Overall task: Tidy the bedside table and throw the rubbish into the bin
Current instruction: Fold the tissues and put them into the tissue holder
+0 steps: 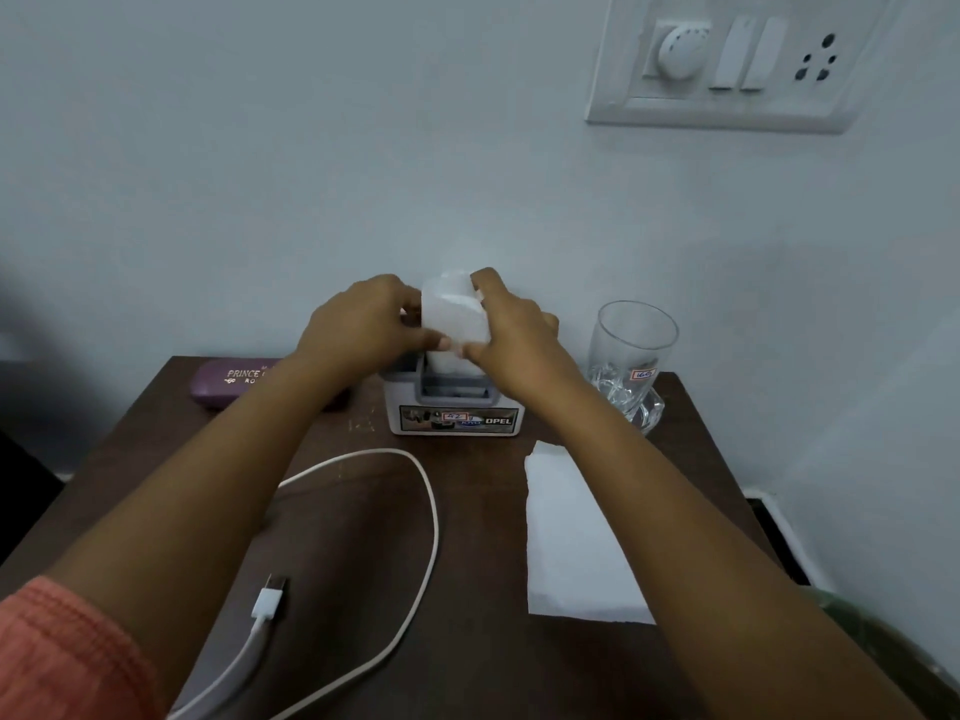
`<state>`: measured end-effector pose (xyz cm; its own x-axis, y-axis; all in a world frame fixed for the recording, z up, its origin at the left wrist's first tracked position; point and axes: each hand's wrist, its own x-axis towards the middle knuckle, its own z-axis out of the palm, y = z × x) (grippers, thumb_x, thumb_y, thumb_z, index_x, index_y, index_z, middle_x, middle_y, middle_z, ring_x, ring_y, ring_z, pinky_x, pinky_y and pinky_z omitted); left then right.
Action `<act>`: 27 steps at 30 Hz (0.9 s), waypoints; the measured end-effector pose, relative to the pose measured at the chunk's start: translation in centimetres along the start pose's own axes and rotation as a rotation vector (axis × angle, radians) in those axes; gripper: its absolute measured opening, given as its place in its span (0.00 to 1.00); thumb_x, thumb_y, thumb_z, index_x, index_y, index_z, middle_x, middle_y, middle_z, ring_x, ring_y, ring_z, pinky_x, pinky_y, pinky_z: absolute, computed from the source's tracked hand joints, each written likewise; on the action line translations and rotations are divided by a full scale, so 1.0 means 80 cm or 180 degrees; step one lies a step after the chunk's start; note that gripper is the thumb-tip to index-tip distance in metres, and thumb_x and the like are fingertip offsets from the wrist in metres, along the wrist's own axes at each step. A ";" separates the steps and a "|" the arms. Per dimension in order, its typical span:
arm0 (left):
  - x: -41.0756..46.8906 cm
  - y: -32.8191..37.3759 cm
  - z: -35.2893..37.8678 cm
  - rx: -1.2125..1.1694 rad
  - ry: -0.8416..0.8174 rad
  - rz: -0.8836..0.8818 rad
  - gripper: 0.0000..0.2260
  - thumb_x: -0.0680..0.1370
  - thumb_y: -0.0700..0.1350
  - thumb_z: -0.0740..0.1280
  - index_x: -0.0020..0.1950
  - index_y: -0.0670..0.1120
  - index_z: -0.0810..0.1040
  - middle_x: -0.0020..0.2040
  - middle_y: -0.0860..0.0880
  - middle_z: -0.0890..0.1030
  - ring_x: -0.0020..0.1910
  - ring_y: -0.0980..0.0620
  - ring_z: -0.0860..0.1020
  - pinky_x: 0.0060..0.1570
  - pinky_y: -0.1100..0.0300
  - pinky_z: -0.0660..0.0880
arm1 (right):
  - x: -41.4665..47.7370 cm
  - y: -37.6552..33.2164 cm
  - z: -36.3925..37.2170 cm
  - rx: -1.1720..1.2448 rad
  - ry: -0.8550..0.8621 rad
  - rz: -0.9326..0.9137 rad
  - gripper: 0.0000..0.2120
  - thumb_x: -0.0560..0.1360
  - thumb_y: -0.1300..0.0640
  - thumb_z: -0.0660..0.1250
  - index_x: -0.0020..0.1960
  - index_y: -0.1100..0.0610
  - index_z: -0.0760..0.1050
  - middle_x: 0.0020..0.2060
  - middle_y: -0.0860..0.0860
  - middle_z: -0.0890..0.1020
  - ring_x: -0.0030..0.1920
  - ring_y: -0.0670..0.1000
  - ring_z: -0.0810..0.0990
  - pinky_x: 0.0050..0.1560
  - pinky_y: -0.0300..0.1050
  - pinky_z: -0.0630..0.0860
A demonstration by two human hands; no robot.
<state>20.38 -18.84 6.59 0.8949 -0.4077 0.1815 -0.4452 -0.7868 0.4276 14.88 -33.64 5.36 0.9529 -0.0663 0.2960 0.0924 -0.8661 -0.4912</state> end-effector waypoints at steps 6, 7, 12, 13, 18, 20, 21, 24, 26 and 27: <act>0.007 0.001 0.001 0.0172 -0.0076 -0.0050 0.10 0.70 0.57 0.72 0.38 0.51 0.78 0.48 0.48 0.79 0.46 0.47 0.76 0.43 0.57 0.69 | 0.006 0.003 0.003 -0.0110 -0.0215 0.0033 0.21 0.75 0.60 0.67 0.64 0.53 0.63 0.53 0.55 0.77 0.55 0.59 0.71 0.51 0.47 0.63; 0.007 0.001 0.003 0.0211 -0.0078 -0.0055 0.11 0.70 0.57 0.72 0.39 0.50 0.78 0.48 0.48 0.79 0.45 0.47 0.76 0.42 0.57 0.69 | 0.006 0.003 0.005 -0.0140 -0.0249 0.0048 0.22 0.75 0.60 0.67 0.65 0.52 0.62 0.55 0.56 0.77 0.58 0.61 0.70 0.50 0.48 0.65; 0.007 0.003 0.001 0.0006 0.0063 -0.0061 0.13 0.71 0.54 0.71 0.46 0.45 0.82 0.49 0.46 0.78 0.44 0.47 0.75 0.41 0.57 0.67 | 0.012 0.001 -0.006 -0.0155 -0.0009 -0.0100 0.18 0.75 0.60 0.67 0.61 0.54 0.64 0.49 0.54 0.77 0.51 0.57 0.71 0.53 0.48 0.63; 0.007 0.002 0.002 0.0019 0.0035 -0.0095 0.13 0.71 0.54 0.71 0.47 0.46 0.82 0.48 0.46 0.79 0.44 0.47 0.76 0.41 0.57 0.67 | 0.014 0.001 -0.007 -0.0155 0.0000 -0.0095 0.17 0.75 0.60 0.66 0.61 0.54 0.64 0.48 0.54 0.77 0.51 0.56 0.71 0.53 0.48 0.63; 0.011 -0.004 0.013 0.0185 -0.0102 -0.0237 0.09 0.70 0.55 0.72 0.35 0.52 0.77 0.43 0.45 0.80 0.39 0.46 0.76 0.37 0.59 0.67 | 0.015 0.001 0.004 -0.0354 -0.0149 -0.0079 0.18 0.76 0.60 0.65 0.63 0.54 0.63 0.48 0.55 0.77 0.55 0.60 0.71 0.49 0.48 0.63; 0.011 -0.004 0.015 0.0222 -0.0089 -0.0241 0.10 0.70 0.56 0.72 0.34 0.52 0.77 0.42 0.46 0.79 0.39 0.46 0.75 0.36 0.59 0.67 | 0.012 0.001 0.004 -0.0319 -0.0127 -0.0081 0.19 0.75 0.60 0.66 0.63 0.54 0.63 0.46 0.54 0.76 0.55 0.60 0.71 0.50 0.49 0.64; 0.009 -0.003 0.013 0.0211 -0.0067 -0.0225 0.10 0.70 0.56 0.72 0.36 0.52 0.77 0.43 0.47 0.79 0.40 0.46 0.75 0.37 0.59 0.67 | 0.010 0.000 0.001 -0.0296 -0.0113 -0.0090 0.19 0.75 0.60 0.67 0.62 0.55 0.63 0.46 0.54 0.76 0.55 0.60 0.72 0.52 0.49 0.64; -0.007 -0.003 0.008 -0.0114 0.0263 -0.0182 0.09 0.70 0.54 0.72 0.45 0.52 0.79 0.46 0.49 0.76 0.44 0.50 0.73 0.41 0.57 0.68 | -0.003 0.001 -0.014 0.0000 0.0015 -0.0074 0.20 0.72 0.59 0.71 0.59 0.55 0.65 0.51 0.53 0.79 0.53 0.55 0.76 0.60 0.51 0.65; -0.029 -0.004 0.006 -0.0373 0.0793 -0.0213 0.11 0.72 0.53 0.71 0.52 0.52 0.78 0.47 0.51 0.75 0.44 0.52 0.72 0.41 0.58 0.66 | -0.021 0.008 -0.028 0.0460 0.0350 -0.0006 0.20 0.71 0.58 0.72 0.58 0.54 0.68 0.48 0.49 0.79 0.50 0.51 0.79 0.58 0.51 0.72; -0.044 -0.003 0.006 -0.0592 0.1053 -0.0241 0.10 0.73 0.52 0.70 0.52 0.52 0.77 0.46 0.52 0.76 0.42 0.52 0.73 0.40 0.58 0.67 | -0.035 0.013 -0.035 0.0646 0.0548 0.0052 0.18 0.71 0.58 0.72 0.58 0.54 0.69 0.47 0.48 0.79 0.49 0.48 0.79 0.55 0.45 0.75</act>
<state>17.33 -17.44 5.39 0.9004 -0.1562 0.4062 -0.3913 -0.6991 0.5985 11.52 -35.72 6.33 0.8931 -0.1778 0.4131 0.1499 -0.7484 -0.6461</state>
